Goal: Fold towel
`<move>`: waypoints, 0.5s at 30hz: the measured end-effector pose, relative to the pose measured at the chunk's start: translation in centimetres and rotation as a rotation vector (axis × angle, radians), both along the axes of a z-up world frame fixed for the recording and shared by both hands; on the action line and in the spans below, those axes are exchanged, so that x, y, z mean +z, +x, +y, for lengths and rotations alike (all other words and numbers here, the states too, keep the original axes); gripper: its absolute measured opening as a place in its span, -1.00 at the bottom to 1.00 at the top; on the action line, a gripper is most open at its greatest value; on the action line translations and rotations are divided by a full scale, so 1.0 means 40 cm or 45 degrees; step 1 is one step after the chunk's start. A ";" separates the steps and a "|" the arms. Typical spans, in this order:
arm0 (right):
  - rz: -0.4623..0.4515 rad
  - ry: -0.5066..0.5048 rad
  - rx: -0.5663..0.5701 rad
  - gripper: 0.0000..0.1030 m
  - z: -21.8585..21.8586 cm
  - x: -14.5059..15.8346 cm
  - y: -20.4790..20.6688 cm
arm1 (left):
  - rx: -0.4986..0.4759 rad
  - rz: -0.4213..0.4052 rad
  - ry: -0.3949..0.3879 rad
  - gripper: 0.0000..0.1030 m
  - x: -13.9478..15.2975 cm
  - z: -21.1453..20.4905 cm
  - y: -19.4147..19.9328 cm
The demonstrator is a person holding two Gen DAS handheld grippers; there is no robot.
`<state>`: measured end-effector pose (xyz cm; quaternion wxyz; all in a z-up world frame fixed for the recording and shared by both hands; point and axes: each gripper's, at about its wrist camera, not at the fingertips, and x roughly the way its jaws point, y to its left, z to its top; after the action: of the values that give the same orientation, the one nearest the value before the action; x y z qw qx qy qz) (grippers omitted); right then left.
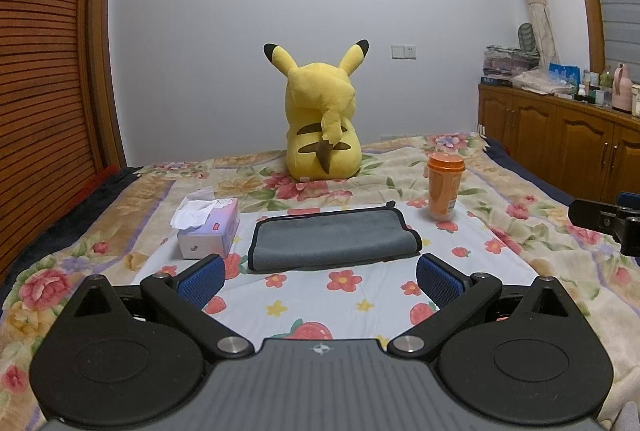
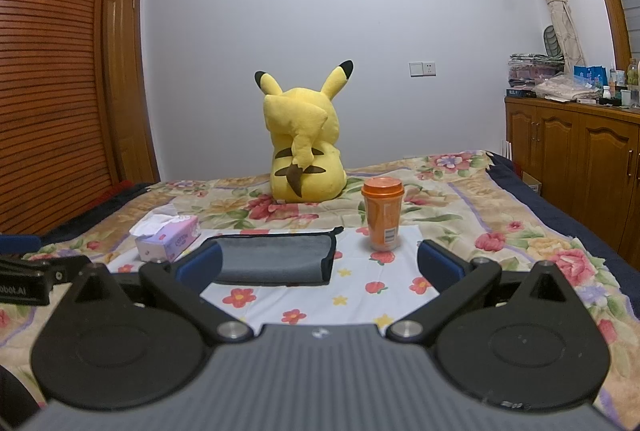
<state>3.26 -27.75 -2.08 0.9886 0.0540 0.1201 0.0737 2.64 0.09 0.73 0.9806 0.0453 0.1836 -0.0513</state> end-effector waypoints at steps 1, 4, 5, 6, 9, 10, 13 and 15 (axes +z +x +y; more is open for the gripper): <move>0.000 0.000 0.001 1.00 -0.001 0.000 0.000 | -0.001 0.000 0.001 1.00 0.002 -0.002 0.001; 0.000 0.000 0.000 1.00 0.000 0.000 0.000 | -0.001 0.000 0.001 1.00 0.002 -0.002 0.002; -0.001 0.000 -0.001 1.00 0.000 0.000 0.000 | -0.001 0.001 0.000 1.00 0.002 -0.002 0.002; 0.000 -0.001 0.000 1.00 0.000 0.000 0.000 | 0.000 0.001 -0.001 1.00 0.002 -0.001 0.001; 0.000 -0.001 0.000 1.00 0.001 0.000 0.000 | 0.000 0.000 0.002 1.00 0.001 -0.001 0.000; 0.000 -0.001 0.000 1.00 0.001 0.000 0.000 | -0.001 0.001 0.002 1.00 0.003 -0.002 0.002; 0.000 0.000 -0.001 1.00 0.001 0.000 0.000 | 0.000 0.001 0.001 1.00 0.003 -0.003 0.002; 0.000 -0.001 0.000 1.00 0.001 0.000 0.000 | 0.001 0.003 0.000 1.00 -0.002 0.000 0.001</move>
<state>3.26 -27.72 -2.07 0.9886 0.0534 0.1202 0.0737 2.66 0.11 0.67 0.9804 0.0453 0.1847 -0.0511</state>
